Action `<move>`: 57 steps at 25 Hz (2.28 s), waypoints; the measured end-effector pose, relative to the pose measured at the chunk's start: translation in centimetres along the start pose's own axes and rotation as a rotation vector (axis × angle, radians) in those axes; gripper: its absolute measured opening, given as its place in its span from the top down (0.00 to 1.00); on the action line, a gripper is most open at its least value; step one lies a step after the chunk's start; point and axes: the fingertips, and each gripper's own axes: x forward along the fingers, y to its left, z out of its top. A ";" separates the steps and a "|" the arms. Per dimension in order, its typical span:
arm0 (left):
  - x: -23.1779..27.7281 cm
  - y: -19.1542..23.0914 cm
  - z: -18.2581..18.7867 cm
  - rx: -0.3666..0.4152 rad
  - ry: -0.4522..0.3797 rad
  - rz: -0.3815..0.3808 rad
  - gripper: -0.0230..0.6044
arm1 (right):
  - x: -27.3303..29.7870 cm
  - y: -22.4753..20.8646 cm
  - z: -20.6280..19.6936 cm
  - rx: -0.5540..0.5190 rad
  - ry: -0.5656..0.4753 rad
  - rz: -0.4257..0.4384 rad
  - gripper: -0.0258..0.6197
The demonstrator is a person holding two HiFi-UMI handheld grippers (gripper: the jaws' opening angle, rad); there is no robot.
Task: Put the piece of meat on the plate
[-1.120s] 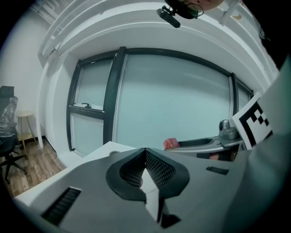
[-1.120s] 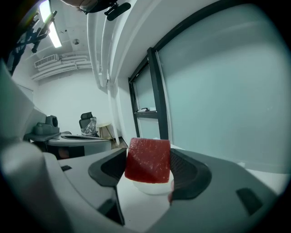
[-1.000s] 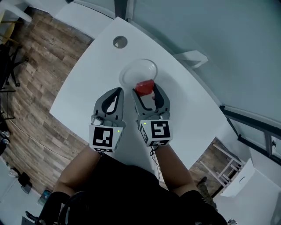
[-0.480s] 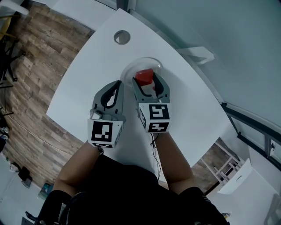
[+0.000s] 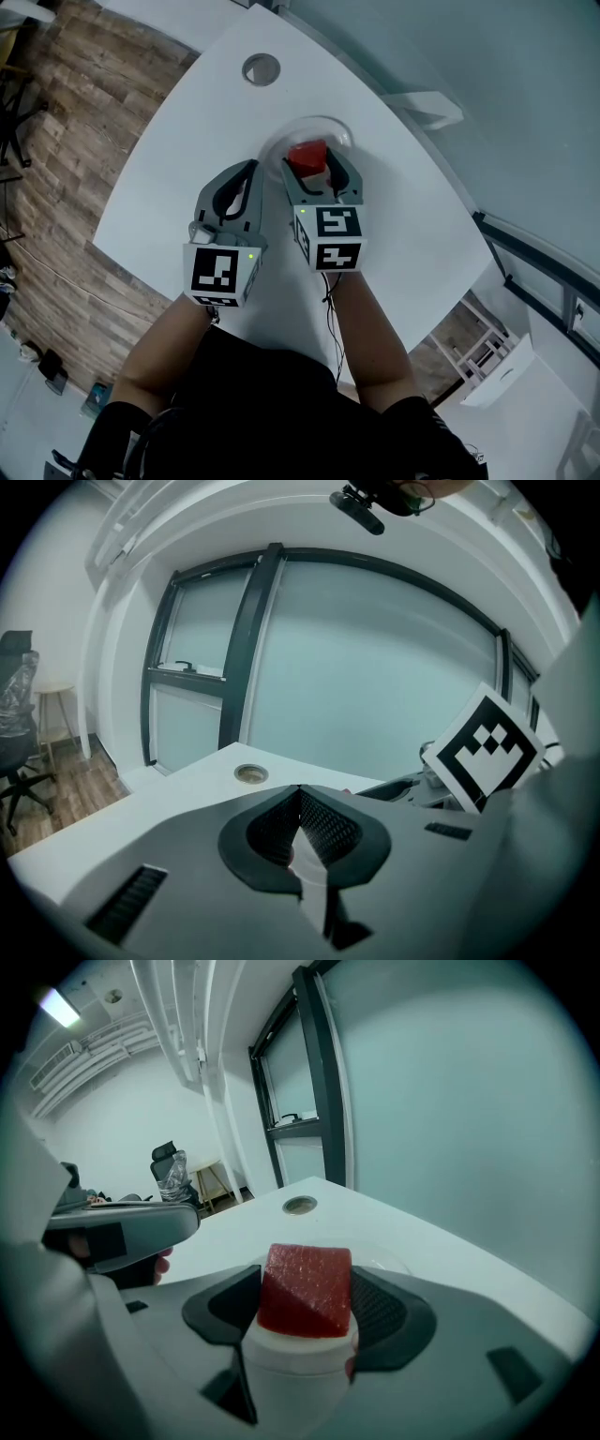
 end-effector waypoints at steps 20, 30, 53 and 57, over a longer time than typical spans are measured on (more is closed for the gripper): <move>0.4 0.5 -0.5 -0.029 0.002 -0.003 0.97 | 2.3 0.1 -0.7 -0.041 0.190 -0.007 0.50; 0.6 0.9 -0.6 -0.035 0.003 0.007 0.96 | 2.6 0.8 -1.4 -0.078 0.300 0.007 0.50; -2.6 0.0 1.8 -0.008 -0.056 0.031 0.96 | -1.0 1.1 2.5 -0.108 0.072 -0.025 0.50; -3.8 -1.1 3.2 0.009 -0.086 0.023 0.96 | -4.1 2.2 4.2 -0.099 -0.042 0.014 0.50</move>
